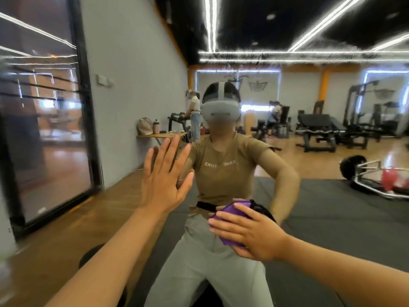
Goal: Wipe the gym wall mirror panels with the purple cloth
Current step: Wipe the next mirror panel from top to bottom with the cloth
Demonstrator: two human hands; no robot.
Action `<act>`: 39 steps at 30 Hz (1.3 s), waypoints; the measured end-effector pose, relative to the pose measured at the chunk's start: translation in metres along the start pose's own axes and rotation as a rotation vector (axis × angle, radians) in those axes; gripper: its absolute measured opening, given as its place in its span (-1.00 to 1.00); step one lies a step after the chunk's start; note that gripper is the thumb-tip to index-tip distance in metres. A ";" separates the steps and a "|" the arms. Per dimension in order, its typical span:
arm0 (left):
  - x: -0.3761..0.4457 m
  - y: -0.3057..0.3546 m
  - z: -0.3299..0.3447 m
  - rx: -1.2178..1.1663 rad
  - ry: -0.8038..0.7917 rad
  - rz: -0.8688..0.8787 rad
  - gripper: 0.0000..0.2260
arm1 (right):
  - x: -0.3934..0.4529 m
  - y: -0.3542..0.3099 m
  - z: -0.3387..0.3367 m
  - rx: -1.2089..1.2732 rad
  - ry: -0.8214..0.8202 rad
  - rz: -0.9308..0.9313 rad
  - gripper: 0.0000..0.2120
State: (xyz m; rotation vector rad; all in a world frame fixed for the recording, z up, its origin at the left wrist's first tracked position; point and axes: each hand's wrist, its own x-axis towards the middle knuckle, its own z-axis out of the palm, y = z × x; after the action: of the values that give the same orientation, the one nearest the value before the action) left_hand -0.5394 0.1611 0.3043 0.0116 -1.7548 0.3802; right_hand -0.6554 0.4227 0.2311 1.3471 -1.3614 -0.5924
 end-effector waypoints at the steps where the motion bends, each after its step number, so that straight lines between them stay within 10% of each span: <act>1: 0.000 -0.001 0.001 -0.004 0.006 0.009 -0.44 | -0.003 -0.001 0.001 -0.022 -0.016 -0.036 -0.28; 7: 0.000 -0.004 0.000 -0.076 0.030 -0.014 -0.44 | 0.022 0.053 -0.012 -0.051 0.024 -0.119 -0.36; 17: 0.010 -0.036 -0.012 -0.010 -0.020 0.027 -0.47 | 0.142 0.223 -0.082 0.064 0.229 0.504 -0.44; 22: 0.009 -0.046 -0.011 -0.018 -0.043 0.064 -0.47 | 0.156 0.187 -0.071 0.066 0.330 0.740 -0.43; 31: 0.011 -0.053 -0.025 -0.112 -0.063 0.074 -0.46 | 0.088 0.004 -0.018 0.040 0.086 0.173 -0.37; 39: 0.004 -0.077 -0.024 -0.008 -0.041 -0.021 -0.43 | 0.107 0.060 -0.020 -0.012 0.032 -0.379 -0.37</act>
State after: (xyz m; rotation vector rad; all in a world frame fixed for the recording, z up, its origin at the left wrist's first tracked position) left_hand -0.5008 0.0949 0.3309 0.0326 -1.7957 0.3597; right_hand -0.6362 0.3455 0.3262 1.6116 -1.0799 -0.8248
